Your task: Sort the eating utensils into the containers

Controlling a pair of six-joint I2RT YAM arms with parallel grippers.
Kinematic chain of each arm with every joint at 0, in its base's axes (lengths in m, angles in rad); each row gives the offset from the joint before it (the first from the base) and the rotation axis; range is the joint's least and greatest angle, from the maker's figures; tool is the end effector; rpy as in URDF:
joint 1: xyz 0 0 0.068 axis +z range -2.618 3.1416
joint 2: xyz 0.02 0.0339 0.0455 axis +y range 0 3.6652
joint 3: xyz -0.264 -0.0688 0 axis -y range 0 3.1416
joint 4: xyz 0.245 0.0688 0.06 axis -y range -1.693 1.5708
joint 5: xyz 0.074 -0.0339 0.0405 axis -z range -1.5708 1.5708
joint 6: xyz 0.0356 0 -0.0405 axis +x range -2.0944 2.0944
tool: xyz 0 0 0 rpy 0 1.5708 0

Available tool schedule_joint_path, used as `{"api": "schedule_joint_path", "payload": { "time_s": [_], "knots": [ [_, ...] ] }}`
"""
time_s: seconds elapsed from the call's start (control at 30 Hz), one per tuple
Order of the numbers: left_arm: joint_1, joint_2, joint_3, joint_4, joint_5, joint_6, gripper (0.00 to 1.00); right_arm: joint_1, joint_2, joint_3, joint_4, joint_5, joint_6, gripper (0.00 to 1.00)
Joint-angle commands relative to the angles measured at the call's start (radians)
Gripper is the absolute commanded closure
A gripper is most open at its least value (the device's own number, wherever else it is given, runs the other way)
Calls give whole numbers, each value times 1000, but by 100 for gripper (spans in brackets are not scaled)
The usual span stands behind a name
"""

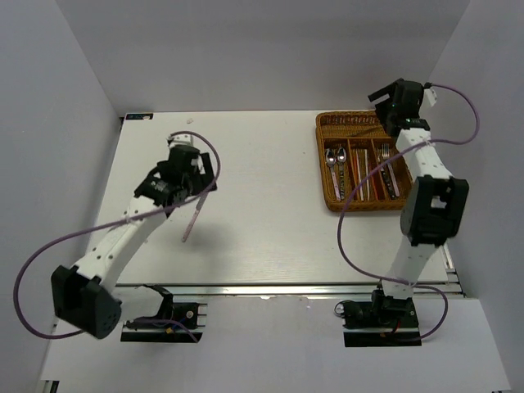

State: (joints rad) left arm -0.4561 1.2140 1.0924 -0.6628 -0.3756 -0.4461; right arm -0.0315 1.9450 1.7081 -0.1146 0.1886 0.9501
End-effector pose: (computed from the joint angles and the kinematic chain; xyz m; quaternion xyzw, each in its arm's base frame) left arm 0.2339 -0.1002 0.3150 -0.0670 0.9078 -0.0089 0.4139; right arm 0.4706 -0.0215 0.3225 0.4323 0.6944 0.1835 0.5452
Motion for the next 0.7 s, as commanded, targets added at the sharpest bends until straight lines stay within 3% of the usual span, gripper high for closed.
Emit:
{"api": "schedule_joint_path", "payload": {
  "time_s": [0.0,0.03,0.1,0.23,0.43,0.67],
  "knots": [
    [144,127,60,-73,211,104,2,83,-282,-245,97,-127,-197,11],
    [180,160,73,-87,239,118,2,88,-335,-409,190,-179,-212,11],
    [201,215,80,-89,282,136,2,88,-452,-563,285,-318,-227,11],
    [272,337,49,-74,343,149,2,99,-578,-755,287,-546,-280,11],
    [295,375,-63,-12,374,129,11,104,-744,-952,254,-557,-399,11],
    [284,424,-210,112,322,46,26,104,-850,-1036,286,-584,-363,11]
  ]
}}
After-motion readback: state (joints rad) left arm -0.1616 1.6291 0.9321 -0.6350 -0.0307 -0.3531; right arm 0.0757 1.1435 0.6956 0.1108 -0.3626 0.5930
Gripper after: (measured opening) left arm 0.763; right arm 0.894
